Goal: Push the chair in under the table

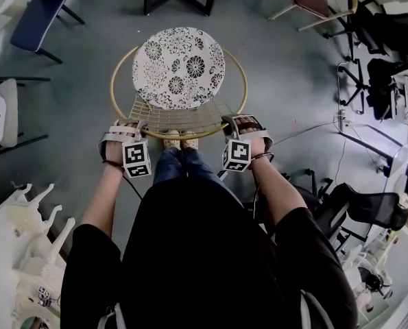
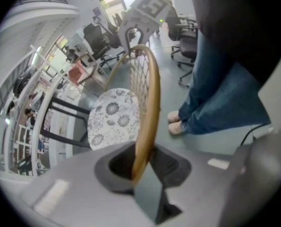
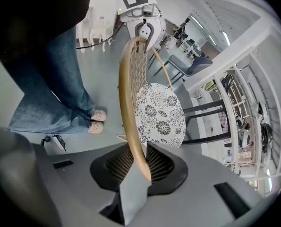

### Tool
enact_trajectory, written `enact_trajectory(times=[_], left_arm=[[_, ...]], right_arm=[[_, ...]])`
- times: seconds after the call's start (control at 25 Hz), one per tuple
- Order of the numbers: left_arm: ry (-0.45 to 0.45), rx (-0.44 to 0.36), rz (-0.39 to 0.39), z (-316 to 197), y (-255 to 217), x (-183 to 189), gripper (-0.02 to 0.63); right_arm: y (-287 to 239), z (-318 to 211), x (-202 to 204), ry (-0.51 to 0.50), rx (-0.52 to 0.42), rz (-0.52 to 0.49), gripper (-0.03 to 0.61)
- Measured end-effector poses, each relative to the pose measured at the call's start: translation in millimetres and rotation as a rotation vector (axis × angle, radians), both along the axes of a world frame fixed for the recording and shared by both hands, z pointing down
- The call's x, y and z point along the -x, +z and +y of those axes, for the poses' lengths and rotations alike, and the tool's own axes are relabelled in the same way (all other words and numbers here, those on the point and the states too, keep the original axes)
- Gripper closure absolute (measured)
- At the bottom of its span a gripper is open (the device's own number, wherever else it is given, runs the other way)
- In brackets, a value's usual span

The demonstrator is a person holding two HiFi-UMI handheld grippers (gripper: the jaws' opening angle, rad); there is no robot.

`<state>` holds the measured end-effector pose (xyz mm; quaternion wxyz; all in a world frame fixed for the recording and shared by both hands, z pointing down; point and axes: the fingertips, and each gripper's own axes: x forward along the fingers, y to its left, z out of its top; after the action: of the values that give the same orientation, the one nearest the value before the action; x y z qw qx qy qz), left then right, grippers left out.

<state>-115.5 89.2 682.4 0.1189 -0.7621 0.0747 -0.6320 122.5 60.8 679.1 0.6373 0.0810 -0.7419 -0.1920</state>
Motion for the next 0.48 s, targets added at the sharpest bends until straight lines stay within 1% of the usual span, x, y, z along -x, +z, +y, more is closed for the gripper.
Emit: enact_trajectory(times=[0.24,0.48], left_arm=[[-0.017,-0.01,0.018,-34,0,-3,0.522],[-0.009,-0.023,0.028,-59,1,-6,0.52]], right_arm=[[2,-37,-4,0.029,-0.01,0.04,0.494],[3,-62,-7,0.07,-0.024,0.054,0.494]])
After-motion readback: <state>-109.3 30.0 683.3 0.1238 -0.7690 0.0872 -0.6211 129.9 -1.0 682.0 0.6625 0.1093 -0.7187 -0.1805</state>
